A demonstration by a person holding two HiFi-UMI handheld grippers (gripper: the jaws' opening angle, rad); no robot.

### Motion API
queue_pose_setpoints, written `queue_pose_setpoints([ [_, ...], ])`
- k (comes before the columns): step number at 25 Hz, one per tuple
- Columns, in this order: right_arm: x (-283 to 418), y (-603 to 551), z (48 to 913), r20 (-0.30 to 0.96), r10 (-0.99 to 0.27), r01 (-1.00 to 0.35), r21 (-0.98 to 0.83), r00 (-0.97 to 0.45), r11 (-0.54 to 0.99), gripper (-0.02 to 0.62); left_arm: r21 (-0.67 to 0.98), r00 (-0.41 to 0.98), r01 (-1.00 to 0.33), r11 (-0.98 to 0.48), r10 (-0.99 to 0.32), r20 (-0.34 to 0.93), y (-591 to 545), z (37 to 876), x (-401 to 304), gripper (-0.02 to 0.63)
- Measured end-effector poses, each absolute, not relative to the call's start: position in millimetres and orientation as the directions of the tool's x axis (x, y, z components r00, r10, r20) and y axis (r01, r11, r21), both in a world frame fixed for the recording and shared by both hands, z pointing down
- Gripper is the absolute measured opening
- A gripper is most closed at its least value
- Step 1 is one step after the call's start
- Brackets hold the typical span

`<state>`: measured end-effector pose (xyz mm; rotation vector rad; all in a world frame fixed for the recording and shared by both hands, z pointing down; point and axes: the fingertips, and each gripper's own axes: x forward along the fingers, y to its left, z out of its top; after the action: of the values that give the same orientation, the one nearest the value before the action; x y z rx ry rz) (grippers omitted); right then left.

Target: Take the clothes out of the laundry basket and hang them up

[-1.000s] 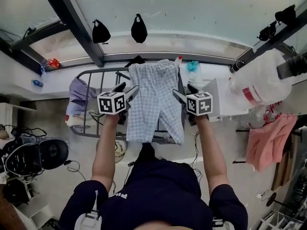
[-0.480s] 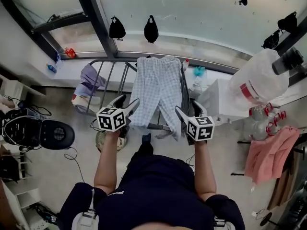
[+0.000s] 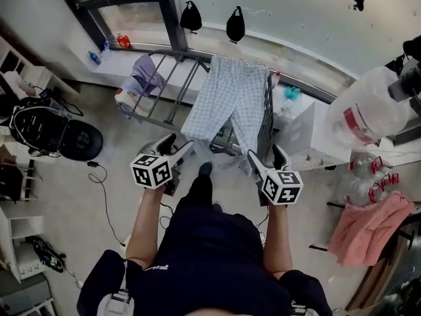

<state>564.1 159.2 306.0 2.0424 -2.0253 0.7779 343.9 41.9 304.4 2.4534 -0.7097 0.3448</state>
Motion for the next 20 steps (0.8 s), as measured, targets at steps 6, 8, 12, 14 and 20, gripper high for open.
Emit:
queue_pose_setpoints([
  [6,504,175,317,0.476,-0.861,-0.966,-0.251,-0.178,0.061,0.382,0.430,0.754,-0.657,-0.619,-0.540,0.374,100,300,266,0.311],
  [8,480,175,320,0.474,-0.850,-0.955,-0.276,-0.232,0.107,0.382,0.446,0.721,-0.691,-0.568,-0.583,0.375,111,303,238,0.311],
  [12,425,168,323,0.474,-0.814,-0.930,-0.301,-0.336,0.209,0.382,0.444,0.652,-0.752,-0.488,-0.651,0.388,125,307,186,0.311],
  [14,398,162,323,0.481,-0.788,-0.916,-0.307,-0.384,0.259,0.382,0.441,0.617,-0.778,-0.448,-0.679,0.398,128,308,161,0.311],
  [20,315,136,338,0.518,-0.689,-0.862,-0.320,-0.507,0.393,0.382,0.448,0.524,-0.830,-0.332,-0.741,0.421,128,317,86,0.311],
])
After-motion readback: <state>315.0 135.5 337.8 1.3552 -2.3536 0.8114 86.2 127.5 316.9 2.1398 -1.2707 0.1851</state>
